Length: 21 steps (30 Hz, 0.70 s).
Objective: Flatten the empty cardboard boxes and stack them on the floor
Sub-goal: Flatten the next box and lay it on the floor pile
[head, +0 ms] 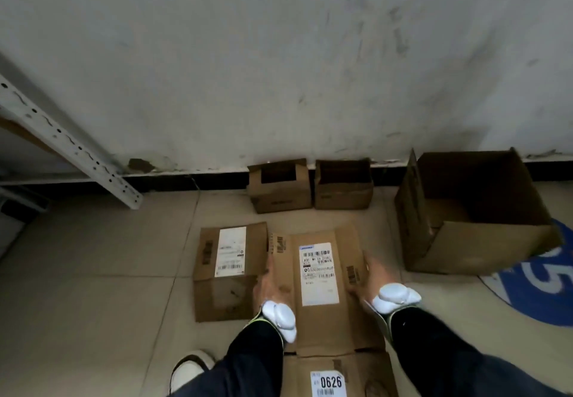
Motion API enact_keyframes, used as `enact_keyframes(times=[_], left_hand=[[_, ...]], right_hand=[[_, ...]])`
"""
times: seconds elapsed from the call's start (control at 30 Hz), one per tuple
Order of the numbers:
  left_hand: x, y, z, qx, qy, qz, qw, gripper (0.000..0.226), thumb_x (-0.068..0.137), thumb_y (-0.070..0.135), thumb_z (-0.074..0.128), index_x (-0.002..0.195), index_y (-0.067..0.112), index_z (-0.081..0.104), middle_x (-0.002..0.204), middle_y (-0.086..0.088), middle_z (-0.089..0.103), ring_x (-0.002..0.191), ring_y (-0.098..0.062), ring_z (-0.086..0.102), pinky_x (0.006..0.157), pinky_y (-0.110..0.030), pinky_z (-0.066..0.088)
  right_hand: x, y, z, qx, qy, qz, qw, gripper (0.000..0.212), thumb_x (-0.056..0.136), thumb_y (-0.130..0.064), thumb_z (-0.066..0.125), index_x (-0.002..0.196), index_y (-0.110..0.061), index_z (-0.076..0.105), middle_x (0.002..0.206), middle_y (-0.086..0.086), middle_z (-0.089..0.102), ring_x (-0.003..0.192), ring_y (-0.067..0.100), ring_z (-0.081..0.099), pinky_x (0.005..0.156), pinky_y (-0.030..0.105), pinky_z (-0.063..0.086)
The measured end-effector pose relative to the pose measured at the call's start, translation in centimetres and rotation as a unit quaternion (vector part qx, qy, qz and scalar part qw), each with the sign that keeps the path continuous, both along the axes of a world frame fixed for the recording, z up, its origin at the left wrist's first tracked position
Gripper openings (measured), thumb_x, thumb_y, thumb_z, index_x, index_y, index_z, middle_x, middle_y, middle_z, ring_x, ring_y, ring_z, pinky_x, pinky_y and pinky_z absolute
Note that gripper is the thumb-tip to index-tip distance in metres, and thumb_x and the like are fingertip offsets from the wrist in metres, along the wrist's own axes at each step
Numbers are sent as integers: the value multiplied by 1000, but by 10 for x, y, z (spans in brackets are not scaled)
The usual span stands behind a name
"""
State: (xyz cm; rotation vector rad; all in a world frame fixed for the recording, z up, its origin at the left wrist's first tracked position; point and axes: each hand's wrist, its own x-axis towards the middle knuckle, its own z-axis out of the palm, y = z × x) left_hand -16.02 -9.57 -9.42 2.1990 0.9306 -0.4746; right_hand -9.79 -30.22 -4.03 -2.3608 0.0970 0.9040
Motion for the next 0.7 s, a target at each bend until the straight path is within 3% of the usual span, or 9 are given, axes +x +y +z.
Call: enact_keyframes(times=[0.1, 0.2, 0.3, 0.4, 0.47, 0.57, 0.7], left_hand=[[4, -3, -14, 24, 3, -11, 1000, 92, 95, 9, 60, 160, 36, 0, 141, -13, 53, 120, -30, 60, 100, -29, 48], [14, -14, -27, 17, -52, -9, 998, 89, 95, 5, 60, 161, 33, 6, 142, -12, 52, 121, -24, 60, 93, -16, 42], [29, -22, -46, 48, -41, -46, 997, 87, 96, 16, 62, 161, 26, 6, 153, -19, 30, 136, -35, 45, 111, -35, 39], [35, -26, -57, 162, -32, -172, 971, 80, 95, 21, 59, 159, 16, 11, 158, -15, 11, 144, -41, 28, 116, -47, 35], [36, -29, -64, 186, -37, -243, 951, 75, 96, 20, 54, 159, 12, 14, 164, -10, 7, 150, -37, 17, 121, -48, 26], [34, -37, -76, 149, 1, -298, 943, 76, 100, 38, 48, 161, 16, 8, 168, -7, -1, 154, -32, 3, 124, -48, 17], [43, -42, -87, 108, 95, -306, 941, 80, 104, 45, 39, 160, 17, -10, 165, -6, -26, 153, -34, -17, 124, -48, 3]], right_hand=[[8, 3, -28, -12, -2, -21, 1000, 77, 74, -19, 69, 141, -36, 34, 126, -1, 64, 110, 23, 64, 96, 32, 52], [21, 2, -46, -39, -23, -43, 998, 79, 82, -15, 67, 149, -31, 29, 134, 3, 59, 116, 27, 61, 98, 27, 46], [36, 3, -61, -51, -57, -57, 995, 77, 90, -12, 62, 153, -28, 22, 133, 10, 58, 119, 33, 58, 98, 33, 46], [46, 12, -79, -67, -80, -50, 993, 87, 88, -4, 61, 155, -30, 13, 135, 16, 48, 118, 36, 54, 97, 35, 44], [44, 17, -86, -120, -116, 6, 986, 87, 86, -4, 62, 155, -28, 15, 143, 16, 34, 124, 36, 46, 101, 37, 41], [35, 20, -97, -186, -155, 167, 956, 74, 85, -20, 63, 149, -30, 28, 147, 12, 31, 128, 34, 39, 104, 40, 41], [36, 29, -109, -143, 11, 246, 959, 89, 82, -36, 69, 155, -37, 17, 164, 1, -4, 149, 36, 5, 122, 46, 16]])
